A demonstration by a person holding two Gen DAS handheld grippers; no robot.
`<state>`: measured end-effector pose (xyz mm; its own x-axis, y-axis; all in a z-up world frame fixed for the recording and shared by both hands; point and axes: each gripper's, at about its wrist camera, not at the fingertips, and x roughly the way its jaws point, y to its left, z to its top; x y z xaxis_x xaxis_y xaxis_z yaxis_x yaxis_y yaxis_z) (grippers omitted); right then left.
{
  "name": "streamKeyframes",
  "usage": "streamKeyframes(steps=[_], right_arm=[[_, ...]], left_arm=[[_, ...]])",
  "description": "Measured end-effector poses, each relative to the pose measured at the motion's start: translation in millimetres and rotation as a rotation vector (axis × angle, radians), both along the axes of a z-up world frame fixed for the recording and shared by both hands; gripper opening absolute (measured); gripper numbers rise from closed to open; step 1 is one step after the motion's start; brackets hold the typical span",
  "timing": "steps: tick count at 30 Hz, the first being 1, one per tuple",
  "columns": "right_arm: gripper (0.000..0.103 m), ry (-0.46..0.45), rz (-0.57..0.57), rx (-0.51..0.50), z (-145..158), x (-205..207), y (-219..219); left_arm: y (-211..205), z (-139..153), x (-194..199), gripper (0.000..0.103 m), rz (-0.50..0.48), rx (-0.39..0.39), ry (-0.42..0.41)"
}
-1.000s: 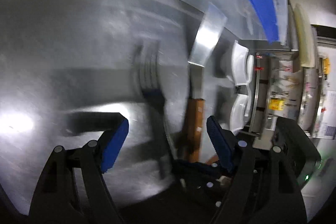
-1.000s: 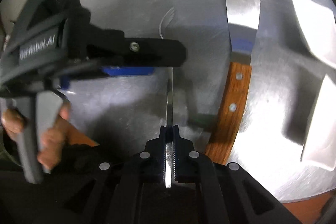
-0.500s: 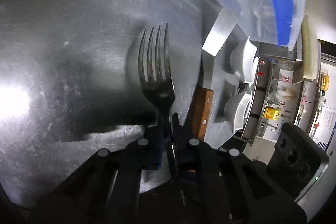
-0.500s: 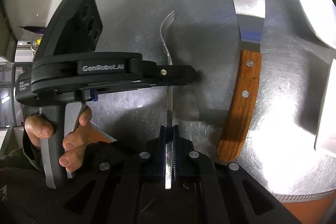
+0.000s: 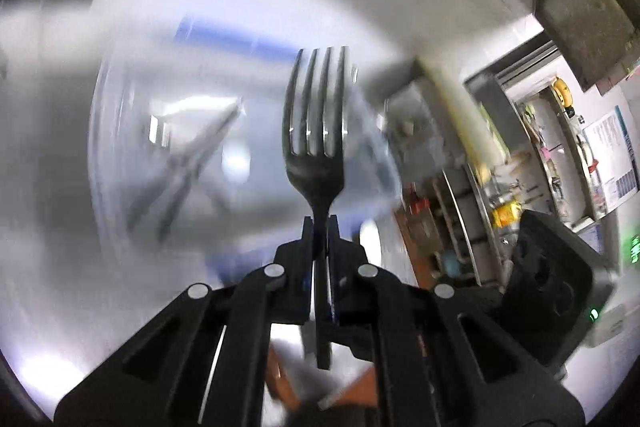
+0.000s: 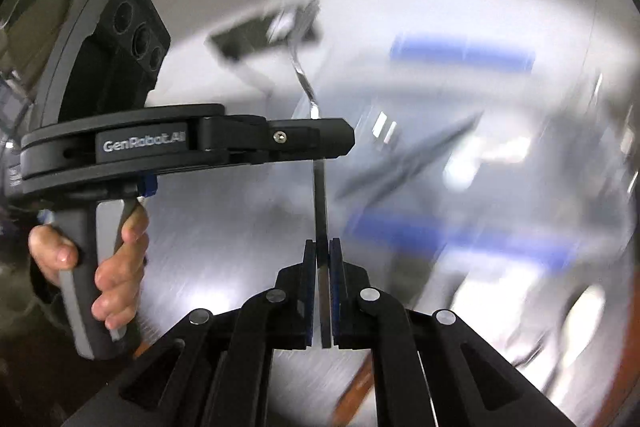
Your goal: Organize utensils
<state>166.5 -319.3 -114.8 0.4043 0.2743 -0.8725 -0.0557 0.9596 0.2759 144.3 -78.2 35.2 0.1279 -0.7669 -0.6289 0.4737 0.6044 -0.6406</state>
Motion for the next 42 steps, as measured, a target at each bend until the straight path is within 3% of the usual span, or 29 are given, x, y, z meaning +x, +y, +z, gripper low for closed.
streamKeyframes(steps=[2,4,10,14,18,20,21,22,24,26,27,29,32,36,41,42], right_arm=[[0.007,-0.009,-0.022,-0.039,-4,27,-13],[0.007,0.026,-0.054,-0.048,-19,65,-30],[0.004,0.219,-0.116,0.031,-108,120,-72],[0.004,0.326,-0.126,0.043,-152,137,-75],[0.013,0.313,-0.110,0.035,-148,131,-86],[0.024,0.284,-0.110,0.013,-135,120,-87],[0.029,0.257,-0.102,0.002,-124,108,-86],[0.030,0.234,-0.090,-0.001,-112,99,-82],[0.033,0.175,-0.052,-0.004,-88,64,-72],[0.047,0.132,-0.013,0.000,-72,27,-60],[0.050,0.118,0.006,-0.003,-69,7,-52],[0.050,0.151,0.031,-0.021,-79,-35,-33],[0.050,0.297,0.001,-0.104,-129,-81,-8],[0.050,0.425,-0.025,-0.155,-188,-110,13],[0.049,0.475,-0.059,-0.255,-226,-118,30],[0.041,0.449,-0.057,-0.265,-226,-119,33]], left_arm=[[-21,10,41,0.006,-0.001,0.004,0.020],[-41,0,79,0.006,0.005,0.056,0.060],[-87,-98,139,0.006,-0.017,0.293,0.237],[-94,-152,150,0.010,-0.019,0.352,0.341],[-104,-161,152,0.011,-0.023,0.524,0.273],[-105,-155,156,0.026,-0.020,0.570,0.239],[-103,-146,154,0.045,-0.010,0.573,0.208],[-101,-134,150,0.056,0.002,0.556,0.175],[-93,-101,138,0.056,0.029,0.498,0.076],[-74,-51,112,0.058,0.039,0.386,-0.071],[-65,-30,96,0.065,0.040,0.329,-0.128],[-37,10,57,0.079,0.043,0.204,-0.235],[8,31,3,0.080,0.054,0.124,-0.305],[46,3,-43,0.080,0.064,0.129,-0.265],[53,-57,-77,0.080,-0.010,0.176,-0.059],[54,-71,-80,0.080,0.002,0.195,-0.009]])
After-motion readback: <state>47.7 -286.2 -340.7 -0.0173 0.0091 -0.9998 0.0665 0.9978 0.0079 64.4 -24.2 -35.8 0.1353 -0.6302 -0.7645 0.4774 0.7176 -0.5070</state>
